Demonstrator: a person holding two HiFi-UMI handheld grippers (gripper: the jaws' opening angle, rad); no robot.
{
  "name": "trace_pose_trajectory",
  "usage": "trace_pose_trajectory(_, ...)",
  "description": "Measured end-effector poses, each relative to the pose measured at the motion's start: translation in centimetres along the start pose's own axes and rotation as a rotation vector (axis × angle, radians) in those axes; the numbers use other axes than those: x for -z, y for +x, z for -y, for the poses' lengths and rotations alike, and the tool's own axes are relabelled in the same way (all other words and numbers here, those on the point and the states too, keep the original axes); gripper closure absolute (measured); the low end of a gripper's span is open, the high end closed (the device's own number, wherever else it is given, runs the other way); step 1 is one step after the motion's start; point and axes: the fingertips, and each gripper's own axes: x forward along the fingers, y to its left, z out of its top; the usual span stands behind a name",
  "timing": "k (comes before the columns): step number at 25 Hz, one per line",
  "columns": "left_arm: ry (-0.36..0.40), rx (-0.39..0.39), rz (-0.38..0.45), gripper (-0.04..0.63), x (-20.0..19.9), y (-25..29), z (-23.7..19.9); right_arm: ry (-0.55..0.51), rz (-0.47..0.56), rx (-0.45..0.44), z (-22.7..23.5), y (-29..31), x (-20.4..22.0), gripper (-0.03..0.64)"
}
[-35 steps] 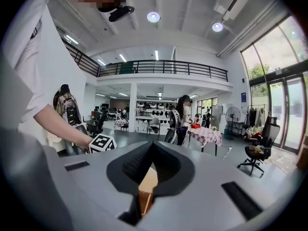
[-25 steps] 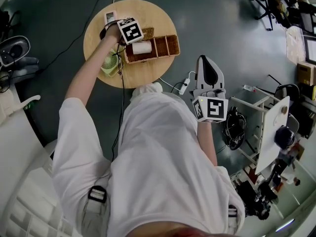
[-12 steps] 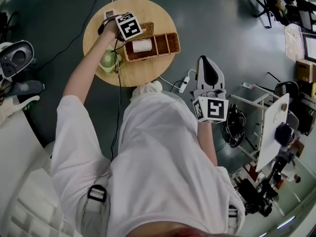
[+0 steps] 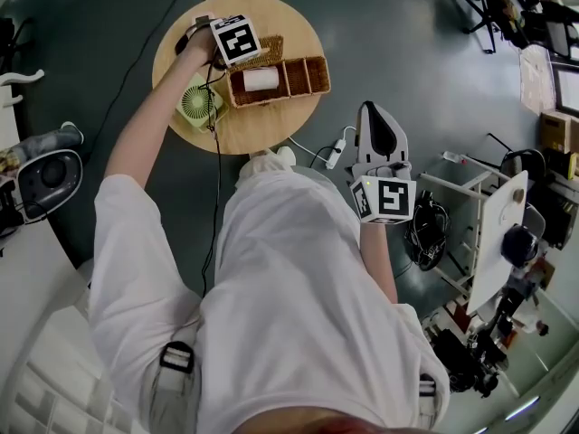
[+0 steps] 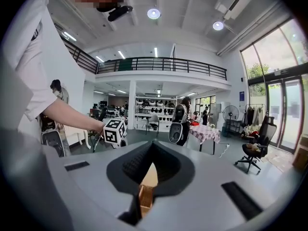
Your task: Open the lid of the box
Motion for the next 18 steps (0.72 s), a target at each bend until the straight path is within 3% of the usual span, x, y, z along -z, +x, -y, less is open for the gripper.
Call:
trace_pose_trajectory(3,0.005,-0.002,-0.002,0.597,-0.2,-1.0,0.7,0.006,0.003,-0.006,-0.3,-0.2,0.0,0.618)
trace_pose_trajectory(7,-0.037,0.011,0.056,0.597,-0.6,-1.7,2.1,0.005,0.014,-0.016,-0.7,-0.4,-0.2,0.618)
trace_pose_trajectory(13,-0.148,-0.035,0.19,0.597,-2.0,-3.6,3.6,0.0,0.031,-0.045,-1.6,-0.9,-0.5,0.618)
trace_pose_trajectory(18,-0.194,-0.097,0.33,0.597,-3.7,-5.9,4.3,-0.008,0.042,-0.071,-2.4,-1.2,-0.8,0.618)
